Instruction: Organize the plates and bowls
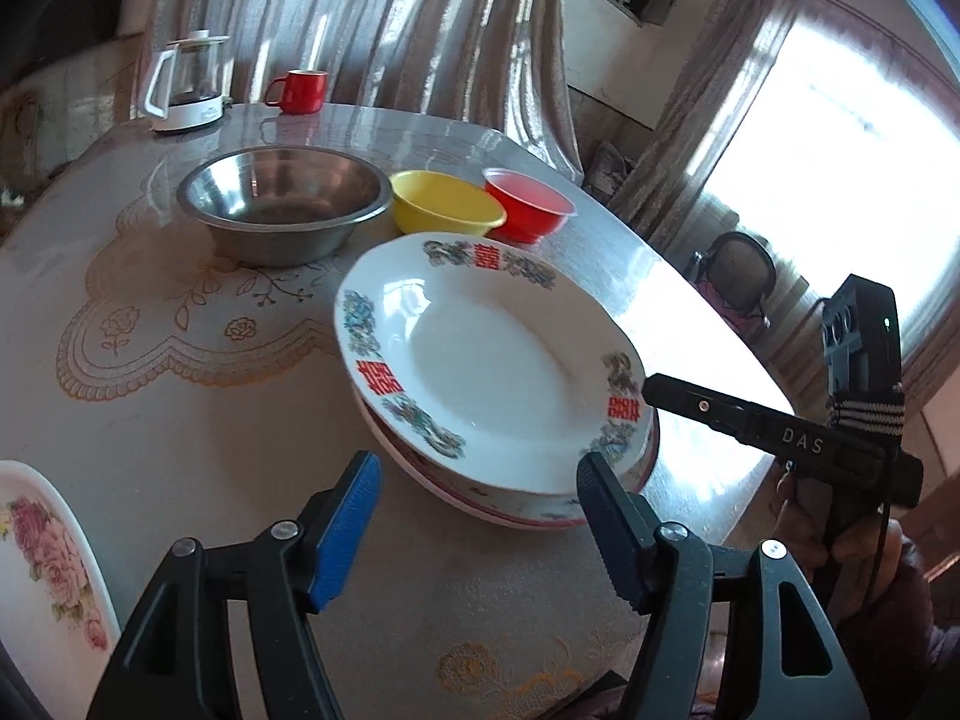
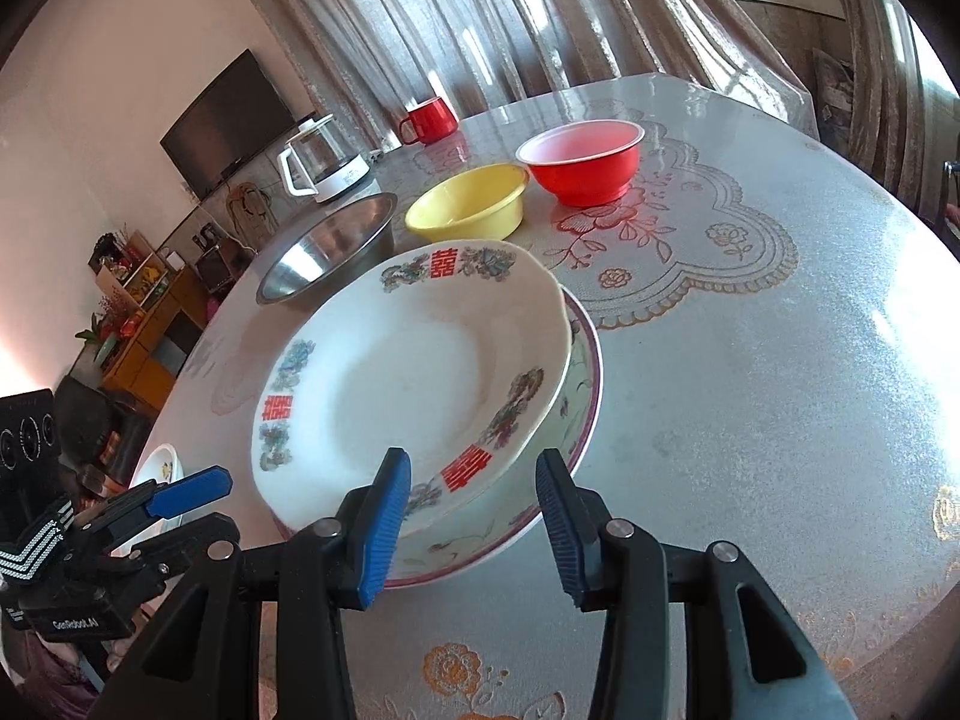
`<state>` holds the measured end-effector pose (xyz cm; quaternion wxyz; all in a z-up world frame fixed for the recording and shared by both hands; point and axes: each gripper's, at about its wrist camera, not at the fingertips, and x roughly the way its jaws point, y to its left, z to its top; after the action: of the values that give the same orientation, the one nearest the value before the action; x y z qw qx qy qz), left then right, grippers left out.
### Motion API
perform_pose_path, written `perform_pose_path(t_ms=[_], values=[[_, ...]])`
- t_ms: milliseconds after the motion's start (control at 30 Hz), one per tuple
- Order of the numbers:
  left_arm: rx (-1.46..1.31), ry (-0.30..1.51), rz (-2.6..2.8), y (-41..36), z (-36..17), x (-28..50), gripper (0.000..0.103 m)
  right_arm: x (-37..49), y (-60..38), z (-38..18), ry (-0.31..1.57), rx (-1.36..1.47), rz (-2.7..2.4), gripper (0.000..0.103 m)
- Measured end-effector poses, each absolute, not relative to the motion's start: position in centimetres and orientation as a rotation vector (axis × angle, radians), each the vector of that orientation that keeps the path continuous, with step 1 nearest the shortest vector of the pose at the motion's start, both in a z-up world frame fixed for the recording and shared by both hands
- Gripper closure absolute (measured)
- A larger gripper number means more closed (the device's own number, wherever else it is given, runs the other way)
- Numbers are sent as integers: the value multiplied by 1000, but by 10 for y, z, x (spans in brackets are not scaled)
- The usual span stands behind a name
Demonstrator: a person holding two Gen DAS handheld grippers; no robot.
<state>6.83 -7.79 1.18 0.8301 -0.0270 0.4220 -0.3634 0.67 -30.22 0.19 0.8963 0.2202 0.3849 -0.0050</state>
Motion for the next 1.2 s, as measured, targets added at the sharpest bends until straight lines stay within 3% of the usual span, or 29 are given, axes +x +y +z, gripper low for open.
perform_pose_path(t_ms=[100, 467, 700, 1200], values=[[-110, 881, -719, -74, 15, 84, 23, 19, -312, 4, 778, 439, -60, 59], [-59, 884, -678, -108, 9, 123, 21, 78, -323, -5, 794, 336, -127, 60], [-23, 883, -694, -118, 2, 124, 22, 87, -318, -6, 794, 255, -127, 77], [-2, 846, -816, -129, 14, 100, 22, 77, -316, -4, 812, 244, -111, 77]])
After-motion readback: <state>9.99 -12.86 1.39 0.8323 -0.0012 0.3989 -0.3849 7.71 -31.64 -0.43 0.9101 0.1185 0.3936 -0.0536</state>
